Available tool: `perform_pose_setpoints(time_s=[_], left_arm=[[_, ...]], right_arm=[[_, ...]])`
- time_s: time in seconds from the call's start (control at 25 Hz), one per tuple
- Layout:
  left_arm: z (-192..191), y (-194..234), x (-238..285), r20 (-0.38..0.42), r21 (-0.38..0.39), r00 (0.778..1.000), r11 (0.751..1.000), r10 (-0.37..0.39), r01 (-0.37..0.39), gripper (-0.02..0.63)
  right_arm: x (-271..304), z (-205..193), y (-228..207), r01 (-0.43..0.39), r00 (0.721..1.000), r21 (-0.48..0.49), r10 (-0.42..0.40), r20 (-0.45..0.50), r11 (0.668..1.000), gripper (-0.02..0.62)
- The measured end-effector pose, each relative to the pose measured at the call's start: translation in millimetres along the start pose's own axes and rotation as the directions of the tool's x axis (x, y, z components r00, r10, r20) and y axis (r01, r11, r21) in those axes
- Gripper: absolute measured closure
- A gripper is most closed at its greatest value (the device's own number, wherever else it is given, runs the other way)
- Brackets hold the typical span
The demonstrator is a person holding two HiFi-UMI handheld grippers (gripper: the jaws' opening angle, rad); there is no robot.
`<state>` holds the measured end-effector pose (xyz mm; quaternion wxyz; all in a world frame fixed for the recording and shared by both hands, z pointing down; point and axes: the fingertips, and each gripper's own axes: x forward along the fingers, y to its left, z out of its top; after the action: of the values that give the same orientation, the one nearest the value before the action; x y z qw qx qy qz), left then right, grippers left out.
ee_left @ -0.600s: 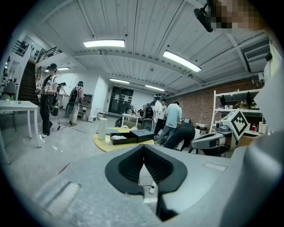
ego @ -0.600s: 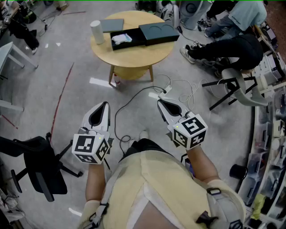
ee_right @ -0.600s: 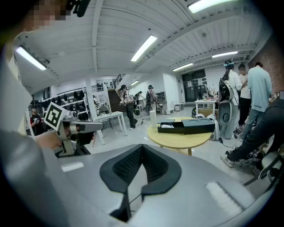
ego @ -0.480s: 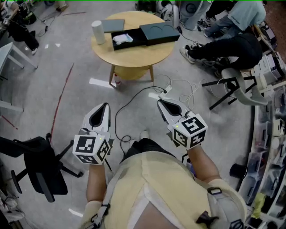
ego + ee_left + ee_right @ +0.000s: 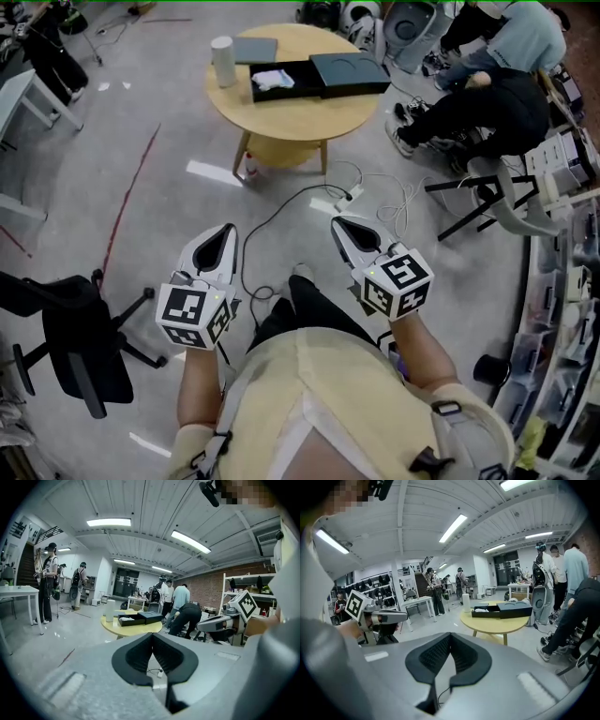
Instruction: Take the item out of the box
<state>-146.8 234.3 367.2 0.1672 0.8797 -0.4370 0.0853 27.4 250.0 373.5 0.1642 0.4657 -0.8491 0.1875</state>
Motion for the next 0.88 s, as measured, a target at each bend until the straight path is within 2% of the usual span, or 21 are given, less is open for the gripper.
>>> perform_pose_setpoints(time_s=[0.32, 0.68, 0.88], left_arm=[[0.1, 15.5, 21.0, -0.012, 0.009, 1.000, 1.000, -0.003, 0.003, 0.606], [24.4, 29.2, 75.4, -0.011, 0.046, 1.000, 0.999, 0.015, -0.014, 0.606], [32.2, 38.4, 114.5, -0.024, 0.034, 0.999, 0.999, 0.039, -0.038, 0.606]], right_arm=[[32.5, 11.2, -3.0, -0.054, 0.999, -0.029, 0.054, 0.003, 0.998, 0.591], [77.8, 41.0, -42.7, -0.140, 0.990, -0.090, 0.141, 0.003, 0.986, 0.580], [105.2, 53.8, -70.4, -0.189, 0.982, -0.121, 0.187, -0.027, 0.974, 0.541]])
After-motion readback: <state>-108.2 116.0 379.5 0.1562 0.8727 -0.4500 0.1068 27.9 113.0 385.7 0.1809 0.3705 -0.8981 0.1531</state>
